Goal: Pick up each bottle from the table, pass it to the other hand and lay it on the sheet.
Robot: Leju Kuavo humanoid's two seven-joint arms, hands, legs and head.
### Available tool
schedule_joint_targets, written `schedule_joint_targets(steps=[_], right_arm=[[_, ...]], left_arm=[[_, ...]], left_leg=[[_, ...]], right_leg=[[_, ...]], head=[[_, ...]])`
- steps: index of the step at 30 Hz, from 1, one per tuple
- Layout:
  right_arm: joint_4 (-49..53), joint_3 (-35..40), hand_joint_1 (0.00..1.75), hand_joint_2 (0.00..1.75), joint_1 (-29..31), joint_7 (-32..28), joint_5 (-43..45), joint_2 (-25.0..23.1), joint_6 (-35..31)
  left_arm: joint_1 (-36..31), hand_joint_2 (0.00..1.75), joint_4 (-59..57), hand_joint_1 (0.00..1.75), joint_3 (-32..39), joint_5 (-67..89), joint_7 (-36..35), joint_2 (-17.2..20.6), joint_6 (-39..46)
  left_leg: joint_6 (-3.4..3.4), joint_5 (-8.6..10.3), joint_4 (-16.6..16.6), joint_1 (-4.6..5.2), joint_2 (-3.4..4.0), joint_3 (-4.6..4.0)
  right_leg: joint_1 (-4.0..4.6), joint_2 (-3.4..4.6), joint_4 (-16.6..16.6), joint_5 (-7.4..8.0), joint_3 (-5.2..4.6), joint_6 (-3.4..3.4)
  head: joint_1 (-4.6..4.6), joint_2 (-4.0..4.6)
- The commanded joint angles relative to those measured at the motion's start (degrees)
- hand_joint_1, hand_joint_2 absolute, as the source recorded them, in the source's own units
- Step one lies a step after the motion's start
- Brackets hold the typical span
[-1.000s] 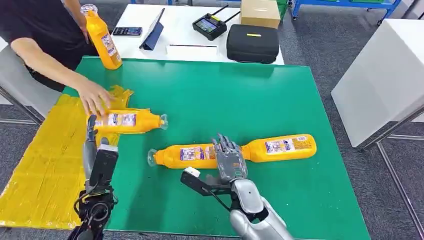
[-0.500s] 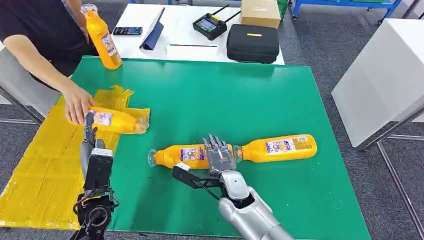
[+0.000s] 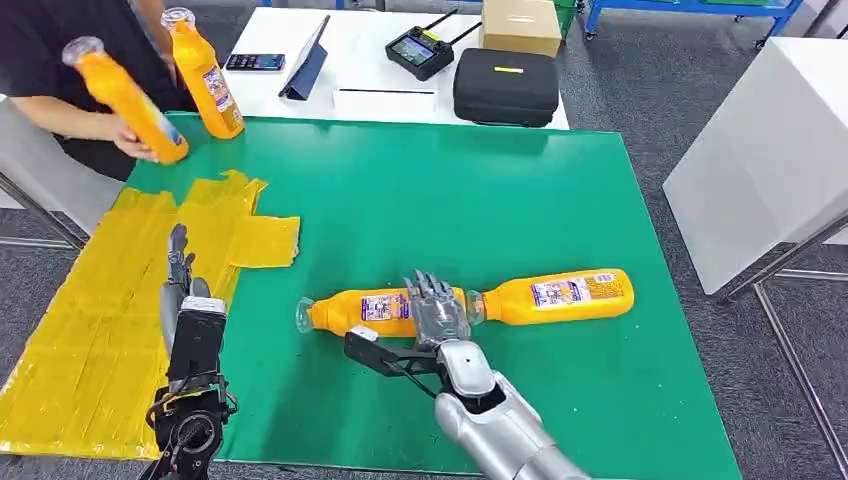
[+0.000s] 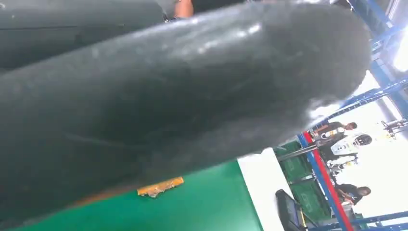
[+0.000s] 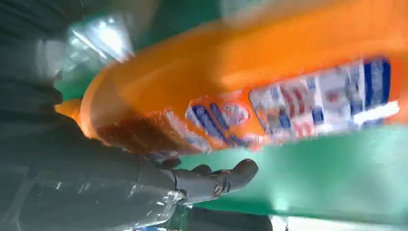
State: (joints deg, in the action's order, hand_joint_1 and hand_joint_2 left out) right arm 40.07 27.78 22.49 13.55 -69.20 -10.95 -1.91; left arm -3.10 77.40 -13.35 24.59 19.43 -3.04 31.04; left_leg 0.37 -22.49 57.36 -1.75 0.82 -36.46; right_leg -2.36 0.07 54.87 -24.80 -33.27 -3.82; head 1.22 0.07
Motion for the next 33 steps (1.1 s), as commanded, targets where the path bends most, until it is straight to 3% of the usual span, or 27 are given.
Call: schedule_joint_targets(steps=[1, 6, 7, 15, 19, 23, 24, 29, 33], right_arm=[[-17.38, -0.16, 1.75, 1.75, 4.59, -0.82, 3.02, -1.98, 11.17], [-15.43, 0.08, 1.75, 1.75, 3.9, -1.06, 4.06, -1.26, 10.99], [-13.3, -0.12, 1.75, 1.75, 3.64, -1.69, 4.65, -1.0, 9.26], [-4.76, 0.47, 1.75, 1.75, 1.64, 0.46, 5.83, 1.23, 10.85], [0.47, -2.23, 1.75, 1.75, -0.7, -0.74, 8.41, 1.46, 3.12], [12.86, -4.47, 1.75, 1.75, -4.5, -6.89, 17.29, 1.75, -2.63], [16.93, -5.51, 1.75, 1.75, -5.93, -9.85, 21.87, 1.61, -3.35], [31.37, -6.67, 1.75, 1.75, -12.42, -19.09, 46.38, 2.55, -1.68], [32.39, -5.89, 1.75, 1.75, -13.12, -19.65, 48.12, 3.06, -2.27]], left_arm=[[-3.38, 0.0, -1.92, 0.0, -0.16, -0.49, -0.99, -0.82, -1.14], [-2.96, 0.0, -3.11, 0.0, 0.39, -3.0, -1.46, -0.31, -1.92], [-2.15, 0.0, -2.29, 0.0, 1.15, -11.58, -2.04, -0.17, -8.55], [-3.06, 0.0, -3.87, 0.0, 0.44, -15.49, -0.76, 1.0, -9.95], [-0.87, 0.0, -0.79, 0.0, 1.37, -18.2, -1.65, 0.51, -12.36], [2.59, 0.0, 4.31, 0.0, 2.74, -19.41, -1.48, 0.73, -14.09], [3.34, 1.75, 5.25, 0.0, 2.77, -20.74, -1.23, 0.88, -15.5], [4.91, 1.75, 5.56, 0.0, 0.62, -35.37, -2.39, 1.83, -27.63], [5.12, 1.75, 5.52, 0.0, 0.04, -36.22, -2.51, 1.83, -28.24]], left_leg=[[-0.06, 0.0, -0.03, 0.01, -0.12, 0.11], [-0.1, -0.02, -0.13, 0.02, -0.34, 0.66], [-0.07, -0.03, -0.12, 0.01, -0.28, 0.69], [-0.04, -0.1, -0.14, 0.03, -0.21, 0.81], [-0.06, -0.12, -0.09, 0.02, -0.24, 0.83], [-0.02, -0.13, -0.02, 0.01, -0.08, 0.64], [-0.05, -0.17, 0.01, 0.03, -0.07, 0.64], [-0.02, -0.16, 0.01, 0.03, -0.13, 0.35], [-0.06, -0.17, 0.0, 0.05, -0.14, 0.35]], right_leg=[[0.02, -0.1, -0.03, -0.03, 0.13, 0.16], [0.03, -0.31, -0.12, -0.13, 0.46, 0.37], [0.03, -0.26, -0.13, -0.15, 0.12, 0.32], [0.02, -0.18, -0.14, -0.17, 0.33, 0.4], [0.02, -0.22, -0.12, -0.19, 0.71, 0.37], [0.02, -0.05, -0.04, -0.15, 0.58, 0.28], [0.01, -0.03, 0.01, -0.19, 0.57, 0.37], [0.01, -0.11, 0.04, -0.19, 0.33, 0.31], [-0.01, -0.13, 0.0, -0.21, 0.33, 0.33]], head=[[-0.02, 0.0], [-0.02, 0.0], [0.0, 0.0], [-0.02, 0.0], [0.0, 0.0], [-0.02, 0.0], [-0.02, 0.0], [0.02, 0.0], [0.0, 0.0]])
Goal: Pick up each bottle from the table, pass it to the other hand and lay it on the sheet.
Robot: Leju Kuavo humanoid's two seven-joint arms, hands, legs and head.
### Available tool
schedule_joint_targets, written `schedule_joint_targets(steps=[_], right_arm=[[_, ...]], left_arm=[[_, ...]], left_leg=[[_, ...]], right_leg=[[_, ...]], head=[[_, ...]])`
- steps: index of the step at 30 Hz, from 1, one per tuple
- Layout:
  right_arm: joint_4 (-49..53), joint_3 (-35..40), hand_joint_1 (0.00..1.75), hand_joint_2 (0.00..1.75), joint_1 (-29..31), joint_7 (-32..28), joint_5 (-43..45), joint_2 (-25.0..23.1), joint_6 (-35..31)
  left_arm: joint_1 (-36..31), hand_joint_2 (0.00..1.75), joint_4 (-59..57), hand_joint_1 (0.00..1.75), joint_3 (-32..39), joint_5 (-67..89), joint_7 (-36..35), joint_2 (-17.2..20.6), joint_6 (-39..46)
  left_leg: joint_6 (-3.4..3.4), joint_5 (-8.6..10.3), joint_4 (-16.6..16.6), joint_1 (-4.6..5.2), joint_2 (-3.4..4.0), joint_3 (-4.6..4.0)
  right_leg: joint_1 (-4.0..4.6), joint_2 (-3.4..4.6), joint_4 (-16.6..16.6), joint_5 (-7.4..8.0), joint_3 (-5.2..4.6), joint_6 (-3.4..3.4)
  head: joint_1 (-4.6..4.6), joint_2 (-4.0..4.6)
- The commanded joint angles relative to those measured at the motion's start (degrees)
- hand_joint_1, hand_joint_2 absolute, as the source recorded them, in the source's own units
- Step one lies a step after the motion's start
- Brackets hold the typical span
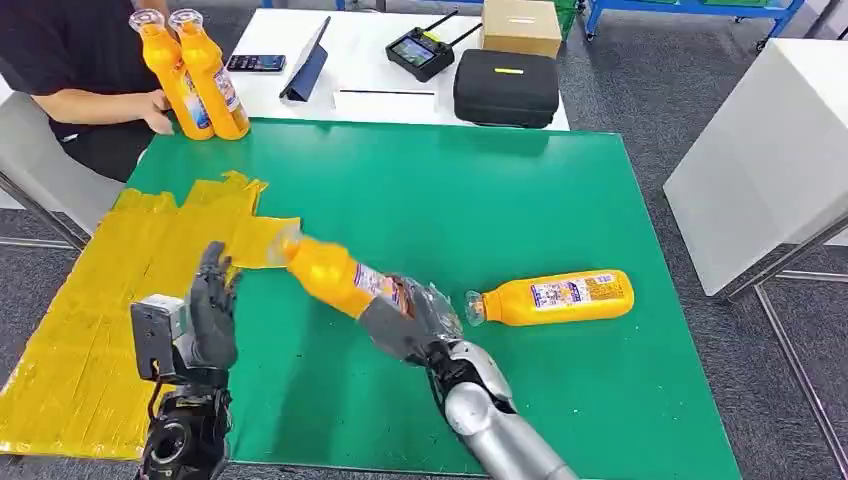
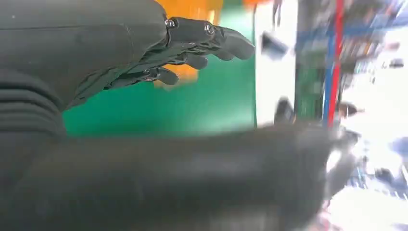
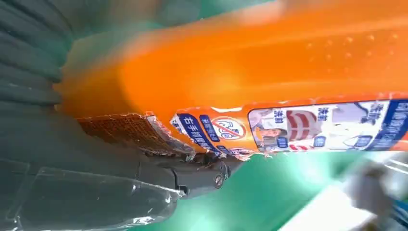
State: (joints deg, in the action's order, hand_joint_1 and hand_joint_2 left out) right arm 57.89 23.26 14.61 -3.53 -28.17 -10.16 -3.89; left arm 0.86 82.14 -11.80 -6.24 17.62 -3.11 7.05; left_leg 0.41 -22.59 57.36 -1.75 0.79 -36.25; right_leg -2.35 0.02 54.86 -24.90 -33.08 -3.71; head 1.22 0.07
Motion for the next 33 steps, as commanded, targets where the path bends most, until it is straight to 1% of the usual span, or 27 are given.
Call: schedule_joint_targets(steps=[1, 2, 4, 5, 6, 9, 10, 13, 16, 17, 18, 19, 20, 21, 23, 24, 25, 26, 27, 28, 29, 30, 31, 33], right_arm=[[14.57, -1.37, 1.75, 1.75, -5.24, -2.56, 7.09, 2.27, -0.29], [14.63, -1.76, 1.75, 1.75, -5.59, -4.47, 9.13, 2.05, -1.56], [15.77, -1.06, 1.75, 1.75, -6.22, -5.98, 11.47, 2.73, -3.11], [16.04, -0.42, 1.75, 1.75, -6.32, -6.26, 12.12, 3.25, -4.06], [15.95, 0.14, 1.75, 1.75, -6.2, -6.23, 12.9, 3.64, -4.37], [14.36, 0.7, 1.75, 1.75, -5.47, -6.07, 13.45, 3.22, -4.54], [13.4, 1.02, 1.75, 1.75, -5.0, -5.8, 13.42, 2.96, -4.6], [9.77, 2.6, 1.75, 1.75, -3.15, -3.77, 12.57, 1.76, -4.21], [9.41, 2.79, 1.75, 1.75, -2.99, -3.6, 12.52, 1.41, -4.17], [7.94, 3.77, 1.75, 1.75, -2.25, -1.94, 11.94, 1.25, -3.1], [6.86, 4.43, 1.75, 1.75, -1.78, -0.39, 11.23, 0.71, -2.43], [5.74, 5.09, 1.75, 1.75, -1.33, 0.01, 11.02, 0.01, -1.59], [3.75, 6.53, 1.75, 1.75, -0.31, 1.05, 9.6, -0.66, -0.97], [1.37, 7.42, 1.75, 1.75, 0.69, 1.38, 9.34, -2.09, -0.38], [-2.63, 10.19, 1.75, 1.75, 2.66, 2.97, 7.53, -3.78, 0.44], [-4.65, 12.58, 1.75, 1.75, 4.05, 3.26, 6.4, -4.23, 1.4], [-6.65, 14.56, 1.75, 1.75, 5.5, 3.2, 6.29, -4.45, 1.94], [-8.76, 16.95, 1.75, 1.75, 6.79, 2.72, 5.95, -4.98, 2.41], [-9.4, 18.17, 1.75, 1.75, 7.13, 2.57, 5.32, -5.23, 2.56], [-9.46, 18.44, 1.75, 1.75, 7.0, 2.58, 5.16, -5.47, 2.31], [-9.79, 20.26, 1.75, 1.75, 7.18, 2.35, 4.16, -5.63, 2.86], [-9.88, 22.53, 1.75, 1.75, 7.24, 2.23, 2.85, -5.77, 3.25], [-9.83, 23.01, 1.75, 1.75, 6.97, 2.42, 2.56, -6.02, 2.99], [-9.8, 23.12, 1.75, 1.75, 6.83, 2.51, 2.49, -6.16, 2.83]], left_arm=[[1.16, 1.75, 0.78, 0.0, -1.51, -5.4, -0.69, 1.9, -4.26], [0.94, 1.75, 0.8, 0.0, -1.77, -5.44, -0.68, 2.08, -4.32], [0.54, 1.75, 0.38, 0.0, -2.28, -6.91, -1.23, 2.07, -5.15], [0.32, 1.75, 0.06, 0.0, -2.86, -7.34, -1.33, 2.1, -5.45], [0.06, 1.75, -0.46, 0.0, -3.61, -8.89, -1.7, 2.11, -6.78], [-0.41, 1.75, -1.03, 0.0, -6.19, -9.06, -1.62, 1.77, -7.78], [-0.71, 1.75, -1.02, 0.0, -7.22, -8.97, -1.6, 1.63, -7.95], [-2.11, 1.75, -0.08, 0.0, -10.58, -7.85, -1.53, 1.0, -7.91], [-2.51, 1.75, 0.07, 0.0, -10.96, -7.59, -2.12, 0.51, -7.44], [-2.89, 1.75, 0.41, 0.0, -11.93, -7.46, -2.25, 0.94, -7.53], [-3.37, 1.75, 0.53, 0.0, -12.84, -6.1, -2.59, 1.05, -6.89], [-3.66, 1.75, 0.76, 0.0, -13.36, -5.7, -2.77, 0.8, -6.62], [-4.03, 1.75, 1.03, 0.0, -14.13, -4.98, -3.18, 0.72, -6.21], [-4.4, 1.75, 1.54, 0.0, -15.04, -4.16, -3.53, 0.73, -5.65], [-4.79, 1.75, 2.51, 0.0, -15.67, -2.12, -3.68, 0.48, -3.73], [-4.87, 1.75, 3.33, 0.0, -15.56, -1.51, -3.82, 0.16, -2.92], [-4.95, 1.75, 3.93, 0.0, -15.25, -1.35, -4.24, -0.16, -2.35], [-4.71, 1.75, 4.91, 0.0, -14.68, 0.18, -4.56, -0.31, -0.84], [-4.48, 1.75, 5.41, 0.0, -14.24, 0.15, -4.61, -0.32, -0.65], [-4.45, 1.75, 5.56, 0.0, -14.05, 0.13, -4.63, -0.2, -0.62], [-3.97, 1.75, 6.15, 0.0, -13.34, -0.01, -4.71, -0.06, -0.36], [-3.33, 1.75, 6.76, 0.0, -12.24, -0.02, -4.8, 0.02, 0.21], [-3.15, 1.75, 6.96, 0.0, -11.93, 0.02, -4.75, 0.31, 0.19], [-3.02, 1.75, 6.96, 0.0, -11.76, 0.02, -4.75, 0.48, 0.2]], left_leg=[[-0.11, -0.09, 0.01, 0.07, -0.11, 0.12], [-0.1, -0.08, 0.02, 0.04, -0.09, 0.06], [-0.06, -0.02, -0.01, 0.03, -0.12, -0.03], [-0.09, -0.06, 0.0, 0.05, -0.18, 0.06], [-0.07, -0.03, -0.01, 0.03, -0.16, 0.01], [-0.12, -0.08, -0.01, 0.07, -0.16, 0.14], [-0.08, -0.03, -0.02, 0.04, -0.13, 0.03], [-0.1, -0.07, 0.01, 0.06, -0.13, 0.09], [-0.15, -0.12, 0.05, 0.09, -0.18, 0.18], [-0.15, -0.11, 0.05, 0.09, -0.15, 0.16], [-0.08, -0.04, 0.01, 0.04, -0.06, 0.03], [-0.11, -0.09, 0.01, 0.06, -0.04, 0.14], [-0.07, -0.04, 0.0, 0.03, -0.04, 0.03], [-0.09, -0.06, 0.01, 0.04, -0.04, 0.08], [-0.1, -0.11, 0.05, 0.05, 0.05, 0.16], [-0.06, -0.07, 0.03, 0.03, 0.12, 0.07], [-0.08, -0.09, 0.02, 0.04, 0.12, 0.12], [-0.04, -0.04, 0.01, 0.0, 0.18, -0.02], [-0.07, -0.11, 0.03, 0.02, 0.29, 0.11], [-0.04, -0.04, 0.0, -0.01, 0.16, -0.01], [-0.06, -0.08, 0.01, 0.0, 0.16, 0.08], [-0.04, -0.01, -0.01, -0.03, 0.07, -0.02], [-0.08, -0.09, 0.0, 0.01, 0.11, 0.15], [-0.08, -0.1, -0.01, 0.02, 0.12, 0.14]], right_leg=[[-0.03, -0.08, 0.03, -0.11, 0.13, 0.25], [-0.01, -0.07, 0.02, -0.08, 0.07, 0.24], [-0.01, -0.1, 0.0, -0.04, -0.01, 0.18], [-0.02, -0.15, 0.04, -0.1, 0.09, 0.27], [-0.01, -0.13, 0.01, -0.06, 0.04, 0.21], [-0.02, -0.11, 0.03, -0.11, 0.15, 0.33], [-0.01, -0.1, -0.01, -0.05, 0.06, 0.22], [-0.01, -0.09, 0.04, -0.08, 0.1, 0.28], [-0.03, -0.13, 0.09, -0.15, 0.2, 0.39], [-0.03, -0.1, 0.09, -0.13, 0.17, 0.36], [-0.01, -0.04, 0.01, -0.03, 0.04, 0.21], [-0.01, 0.0, 0.04, -0.07, 0.13, 0.31], [0.01, -0.02, 0.02, -0.03, 0.04, 0.22], [0.0, 0.0, 0.05, -0.05, 0.07, 0.28], [0.01, 0.09, 0.11, -0.07, 0.1, 0.38], [0.02, 0.15, 0.08, -0.02, 0.01, 0.28], [0.01, 0.16, 0.08, -0.03, 0.04, 0.32], [0.04, 0.2, 0.04, 0.04, -0.06, 0.18], [0.04, 0.31, 0.1, 0.0, 0.0, 0.31], [0.05, 0.17, 0.04, 0.03, -0.05, 0.19], [0.06, 0.18, 0.07, -0.02, 0.02, 0.28], [0.06, 0.08, 0.01, 0.01, -0.02, 0.17], [0.04, 0.14, 0.05, -0.05, 0.09, 0.3], [0.03, 0.14, 0.05, -0.06, 0.09, 0.28]], head=[[0.0, 0.0], [0.0, 0.0], [0.0, 0.0], [0.0, 0.0], [0.0, 0.0], [0.0, 0.0], [0.0, 0.0], [0.0, 0.0], [0.0, 0.0], [0.0, 0.0], [0.0, 0.0], [0.0, 0.0], [0.0, 0.0], [0.0, 0.0], [0.0, 0.0], [-0.02, 0.0], [0.0, 0.0], [0.0, 0.0], [0.02, 0.0], [0.0, 0.0], [0.0, 0.0], [0.0, 0.0], [-0.02, 0.0], [0.02, 0.0]])
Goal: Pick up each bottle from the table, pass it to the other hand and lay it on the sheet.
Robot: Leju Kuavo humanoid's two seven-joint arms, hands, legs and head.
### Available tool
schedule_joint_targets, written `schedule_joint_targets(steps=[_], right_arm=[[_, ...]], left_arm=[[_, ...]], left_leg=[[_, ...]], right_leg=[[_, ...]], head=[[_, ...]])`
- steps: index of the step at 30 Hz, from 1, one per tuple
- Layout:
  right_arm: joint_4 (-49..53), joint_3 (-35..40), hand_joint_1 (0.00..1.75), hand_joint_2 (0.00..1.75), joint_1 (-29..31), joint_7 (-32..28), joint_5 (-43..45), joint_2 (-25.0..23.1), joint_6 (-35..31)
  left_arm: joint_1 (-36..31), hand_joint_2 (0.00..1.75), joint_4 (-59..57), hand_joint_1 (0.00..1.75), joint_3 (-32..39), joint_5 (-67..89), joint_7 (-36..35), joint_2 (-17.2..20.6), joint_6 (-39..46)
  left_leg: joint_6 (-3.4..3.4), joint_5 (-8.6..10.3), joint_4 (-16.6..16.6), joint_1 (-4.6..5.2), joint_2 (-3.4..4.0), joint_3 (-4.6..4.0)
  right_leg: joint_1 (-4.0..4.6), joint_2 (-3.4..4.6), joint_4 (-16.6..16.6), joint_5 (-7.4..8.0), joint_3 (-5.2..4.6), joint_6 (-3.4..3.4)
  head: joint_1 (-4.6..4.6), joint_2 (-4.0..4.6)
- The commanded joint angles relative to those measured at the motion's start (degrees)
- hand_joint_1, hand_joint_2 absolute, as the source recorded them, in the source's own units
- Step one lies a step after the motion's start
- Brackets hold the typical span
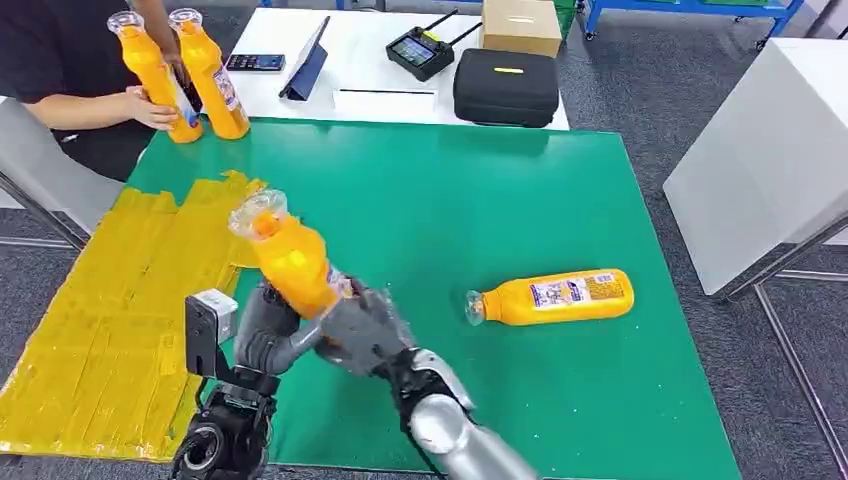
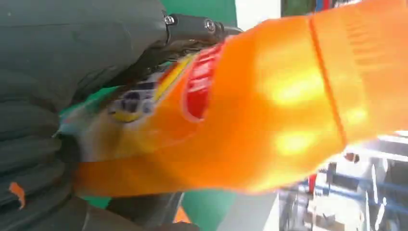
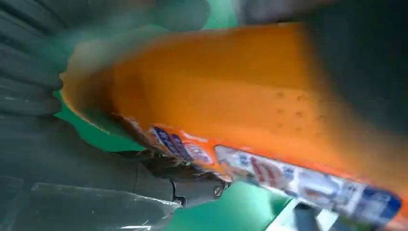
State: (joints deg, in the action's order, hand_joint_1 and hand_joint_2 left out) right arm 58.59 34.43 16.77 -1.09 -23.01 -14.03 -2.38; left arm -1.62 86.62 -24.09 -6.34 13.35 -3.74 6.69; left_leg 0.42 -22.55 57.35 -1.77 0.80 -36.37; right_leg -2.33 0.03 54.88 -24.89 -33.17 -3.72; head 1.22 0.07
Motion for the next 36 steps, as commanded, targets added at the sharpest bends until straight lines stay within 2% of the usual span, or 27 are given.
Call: schedule_joint_targets(steps=[1, 6, 10, 11, 12, 27, 30, 36], right_arm=[[-10.51, 11.97, 1.75, 1.75, 4.65, 0.07, -2.66, -2.17, 1.33], [-9.94, 18.06, 1.75, 1.75, 5.35, -0.08, -5.58, -2.3, 1.56], [-9.49, 18.5, 1.75, 1.75, 5.52, 0.08, -5.3, -2.33, 1.17], [-9.14, 18.38, 1.75, 1.75, 5.7, 0.59, -4.63, -1.97, 0.67], [-9.16, 18.09, 1.75, 1.75, 5.77, 0.8, -4.3, -1.83, 0.32], [-7.61, 16.62, 1.75, 1.75, 5.07, 0.73, -1.36, 0.68, -2.6], [-6.59, 15.06, 1.75, 1.75, 4.59, 1.35, -2.31, 2.0, -6.4], [-6.59, 14.74, 1.75, 1.75, 4.92, 1.41, -2.23, 2.55, -6.19]], left_arm=[[-0.54, 1.75, 2.51, 0.0, 0.52, 0.12, -0.49, 1.06, 0.56], [1.65, 1.75, 2.64, 0.0, 4.6, -1.1, -0.65, 1.21, 1.71], [2.28, 1.75, 2.48, 0.0, 5.16, -0.96, -0.22, 1.92, 1.42], [2.45, 1.75, 2.48, 0.87, 5.35, -1.12, 0.04, 1.62, 1.24], [2.47, 1.75, 2.41, 1.75, 5.11, -0.98, 0.2, 1.83, 0.93], [4.22, 1.75, 3.34, 1.75, 4.62, -1.14, 1.82, 2.61, 1.93], [6.09, 1.75, 5.34, 1.75, 4.85, 0.1, 2.11, 2.63, 3.34], [6.21, 1.75, 5.56, 1.75, 4.84, 0.15, 2.1, 2.64, 3.38]], left_leg=[[-0.07, -0.09, -0.01, 0.01, 0.06, 0.18], [-0.08, -0.13, -0.02, 0.04, 0.01, 0.32], [-0.04, -0.06, -0.03, 0.02, -0.03, 0.15], [-0.08, -0.11, -0.02, 0.05, -0.11, 0.28], [-0.05, -0.04, -0.02, 0.0, -0.04, 0.09], [-0.1, -0.08, -0.05, 0.03, -0.18, 0.25], [-0.07, -0.04, -0.04, 0.02, -0.09, 0.12], [-0.1, -0.06, -0.02, 0.04, -0.2, 0.18]], right_leg=[[0.02, 0.08, -0.01, -0.05, 0.14, 0.23], [-0.01, 0.05, 0.03, -0.12, 0.24, 0.35], [0.02, 0.0, 0.01, -0.06, 0.1, 0.24], [0.0, -0.06, 0.06, -0.15, 0.22, 0.36], [0.03, -0.03, -0.01, -0.05, 0.03, 0.2], [0.01, -0.14, -0.04, -0.12, 0.22, 0.31], [0.0, -0.08, -0.05, -0.05, 0.07, 0.18], [-0.01, -0.17, -0.02, -0.11, 0.17, 0.27]], head=[[-0.02, 0.0], [0.0, 0.0], [0.0, 0.0], [0.0, 0.0], [-0.02, 0.0], [0.0, 0.0], [0.0, 0.0], [-0.02, 0.0]])
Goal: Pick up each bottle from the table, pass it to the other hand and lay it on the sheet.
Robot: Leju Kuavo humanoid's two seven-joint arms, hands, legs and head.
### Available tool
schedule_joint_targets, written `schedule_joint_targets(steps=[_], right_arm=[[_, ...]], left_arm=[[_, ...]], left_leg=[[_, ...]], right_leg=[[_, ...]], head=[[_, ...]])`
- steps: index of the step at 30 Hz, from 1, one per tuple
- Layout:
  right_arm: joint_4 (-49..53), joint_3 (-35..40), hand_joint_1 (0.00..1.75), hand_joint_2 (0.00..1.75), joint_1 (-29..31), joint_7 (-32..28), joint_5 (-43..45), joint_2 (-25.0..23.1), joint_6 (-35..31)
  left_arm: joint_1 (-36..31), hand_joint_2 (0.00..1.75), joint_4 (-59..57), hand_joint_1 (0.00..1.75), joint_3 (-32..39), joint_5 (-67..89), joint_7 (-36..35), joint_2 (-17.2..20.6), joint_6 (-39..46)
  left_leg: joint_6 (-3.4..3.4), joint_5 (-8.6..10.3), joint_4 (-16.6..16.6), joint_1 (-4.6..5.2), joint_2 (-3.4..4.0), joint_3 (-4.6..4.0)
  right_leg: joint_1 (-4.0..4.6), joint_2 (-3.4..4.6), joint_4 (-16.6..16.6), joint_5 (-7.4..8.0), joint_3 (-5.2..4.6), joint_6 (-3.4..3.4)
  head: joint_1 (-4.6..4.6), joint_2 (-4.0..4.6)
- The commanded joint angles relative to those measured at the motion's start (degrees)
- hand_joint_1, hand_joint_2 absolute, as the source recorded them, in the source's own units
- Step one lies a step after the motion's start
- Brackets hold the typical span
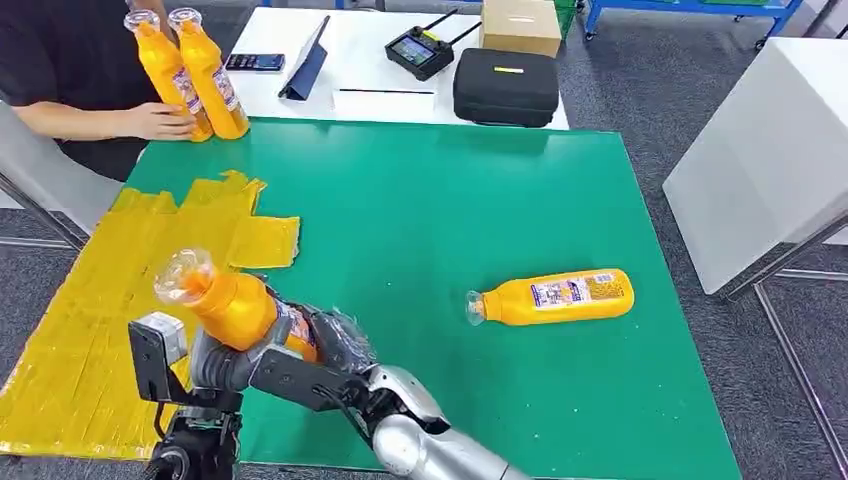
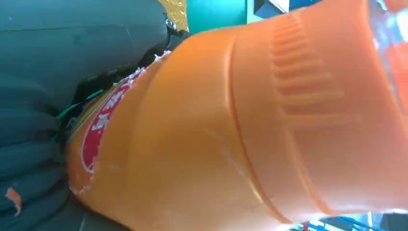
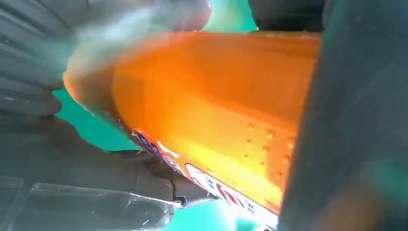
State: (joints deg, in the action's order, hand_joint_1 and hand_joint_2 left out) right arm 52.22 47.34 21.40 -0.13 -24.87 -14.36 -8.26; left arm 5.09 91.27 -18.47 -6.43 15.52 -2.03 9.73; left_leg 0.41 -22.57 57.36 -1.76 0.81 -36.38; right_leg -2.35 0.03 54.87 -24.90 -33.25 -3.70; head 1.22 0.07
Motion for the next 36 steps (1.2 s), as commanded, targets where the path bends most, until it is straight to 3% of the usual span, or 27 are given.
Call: schedule_joint_targets(steps=[1, 2, 3, 4, 9, 12, 15, 18, 19, 22, 23, 26, 30, 31, 32, 35, 36], right_arm=[[-0.21, 1.83, 1.75, 1.75, 0.29, 0.45, -0.37, 2.88, -0.31], [0.41, 1.54, 1.75, 1.75, -0.01, 0.52, -0.4, 2.76, -0.69], [1.64, -0.22, 0.0, 1.75, -0.83, 1.14, -0.64, 3.09, -2.72], [4.62, -3.09, 0.0, 0.0, -2.34, 2.2, -1.01, 3.8, -4.53], [25.79, -17.71, 0.0, 0.0, -12.54, 5.31, -9.66, 10.81, -2.08], [37.46, -25.09, 0.0, 0.0, -19.81, 1.35, -15.97, 14.38, 1.23], [39.78, -26.68, 0.0, 0.0, -21.53, 0.29, -17.19, 14.98, 2.52], [42.61, -27.53, 0.0, 0.0, -22.29, -1.43, -17.61, 22.23, 0.68], [43.46, -28.4, 0.0, 1.75, -22.67, -2.62, -16.08, 24.91, 0.42], [45.5, -31.57, 0.0, 1.75, -25.23, -4.78, -13.69, 32.88, 0.15], [47.03, -33.16, 0.0, 1.75, -27.89, -4.55, -13.47, 35.3, 0.21], [49.65, -36.35, 0.0, 1.75, -33.93, -3.74, -14.62, 38.95, 1.21], [49.83, -38.91, 0.0, 1.75, -36.84, -1.04, -16.01, 42.54, 4.73], [49.17, -40.22, 0.0, 1.75, -36.84, -0.75, -16.08, 43.32, 5.6], [48.83, -41.35, 0.0, 1.75, -37.0, -0.62, -15.47, 44.1, 6.48], [50.18, -45.56, 0.0, 1.75, -40.41, -1.06, -15.17, 43.83, 7.34], [50.77, -45.99, 0.0, 1.75, -41.32, -1.1, -15.5, 43.68, 7.4]], left_arm=[[-0.5, 1.75, 0.9, 1.75, -0.77, 0.25, -0.06, 0.93, 0.34], [-0.54, 1.75, 1.08, 1.75, -0.78, 0.59, -0.15, 0.93, 0.58], [-0.22, 1.75, 1.61, 1.75, -0.66, 3.28, 0.04, 0.9, 2.46], [0.14, 1.75, 2.19, 1.75, -0.39, 7.09, -0.03, 1.01, 4.64], [0.22, 1.75, 0.48, 1.75, 3.12, 34.06, -3.36, 0.83, 15.2], [-0.36, 1.75, -2.18, 1.75, 4.72, 44.94, -6.9, 1.57, 14.58], [-0.41, 1.75, -2.75, 1.75, 4.97, 48.48, -7.16, 1.6, 15.75], [-2.04, 1.75, -5.22, 1.75, 4.13, 65.17, -13.03, 2.37, 19.8], [-3.01, 1.75, -6.83, 1.75, 3.94, 69.13, -14.92, 2.78, 20.37], [-6.72, 1.75, -13.07, 1.75, 2.27, 78.97, -19.36, 3.86, 23.27], [-7.91, 1.75, -16.11, 1.75, 1.62, 82.97, -21.34, 4.14, 22.53], [-10.97, 1.75, -24.59, 1.75, 0.71, 87.84, -25.33, 4.37, 19.02], [-13.68, 1.75, -32.25, 1.75, -0.33, 93.67, -29.08, 4.62, 18.02], [-14.31, 1.75, -34.4, 0.1, -0.07, 96.11, -31.27, 4.84, 18.27], [-15.14, 1.75, -36.77, 0.0, 0.49, 96.41, -32.21, 4.72, 16.99], [-18.12, 1.75, -43.4, 0.0, 0.34, 96.43, -32.63, 5.01, 17.8], [-18.64, 0.0, -44.3, 0.0, -0.25, 96.43, -32.34, 5.33, 17.84]], left_leg=[[-0.08, -0.03, -0.02, 0.0, -0.17, 0.14], [-0.1, -0.04, -0.04, 0.04, -0.18, 0.21], [-0.07, -0.02, -0.04, 0.01, -0.13, 0.16], [-0.1, -0.06, -0.02, 0.03, -0.19, 0.23], [-0.16, -0.06, 0.01, 0.04, -0.46, 0.18], [-0.12, -0.02, -0.04, 0.07, -0.48, 0.12], [-0.16, -0.07, -0.03, 0.11, -0.69, 0.24], [-0.14, -0.08, -0.02, 0.11, -0.49, 0.12], [-0.1, -0.01, -0.05, 0.1, -0.47, 0.0], [-0.19, 0.02, -0.08, 0.14, -0.87, 0.15], [-0.13, 0.03, -0.06, 0.14, -0.6, 0.02], [-0.21, 0.01, -0.1, 0.22, -0.99, 0.21], [-0.16, -0.05, -0.07, 0.3, -0.87, 0.24], [-0.15, -0.06, -0.04, 0.29, -0.65, 0.13], [-0.17, -0.11, -0.04, 0.29, -0.59, 0.21], [-0.13, -0.04, -0.04, 0.27, -0.49, 0.06], [-0.14, -0.05, -0.04, 0.26, -0.55, 0.12]], right_leg=[[0.03, -0.14, -0.02, -0.06, 0.18, 0.22], [0.0, -0.14, -0.01, -0.08, 0.24, 0.26], [0.02, -0.1, -0.03, -0.04, 0.18, 0.2], [0.02, -0.15, 0.01, -0.1, 0.26, 0.29], [0.01, -0.42, -0.02, -0.16, 0.32, 0.27], [-0.04, -0.44, -0.05, -0.14, 0.29, 0.2], [-0.07, -0.64, -0.07, -0.22, 0.45, 0.3], [-0.07, -0.44, -0.05, -0.14, 0.32, 0.26], [-0.07, -0.44, -0.08, -0.07, 0.2, 0.14], [-0.1, -0.84, -0.15, -0.16, 0.43, 0.23], [-0.12, -0.59, -0.12, -0.08, 0.17, 0.11], [-0.17, -0.89, -0.19, -0.18, 0.53, 0.22], [-0.24, -0.78, -0.13, -0.18, 0.5, 0.22], [-0.24, -0.57, -0.1, -0.1, 0.33, 0.13], [-0.23, -0.53, -0.1, -0.12, 0.39, 0.2], [-0.22, -0.45, -0.11, -0.04, 0.23, 0.08], [-0.2, -0.5, -0.1, -0.07, 0.3, 0.15]], head=[[-0.02, 0.0], [0.0, 0.0], [0.0, 0.0], [0.0, 0.0], [-0.02, 0.0], [0.0, 0.0], [-0.02, 0.0], [0.0, 0.0], [0.0, 0.0], [0.02, 0.0], [0.0, 0.0], [0.0, 0.0], [0.02, 0.0], [0.04, 0.0], [0.02, 0.0], [0.02, 0.0], [0.02, 0.0]])
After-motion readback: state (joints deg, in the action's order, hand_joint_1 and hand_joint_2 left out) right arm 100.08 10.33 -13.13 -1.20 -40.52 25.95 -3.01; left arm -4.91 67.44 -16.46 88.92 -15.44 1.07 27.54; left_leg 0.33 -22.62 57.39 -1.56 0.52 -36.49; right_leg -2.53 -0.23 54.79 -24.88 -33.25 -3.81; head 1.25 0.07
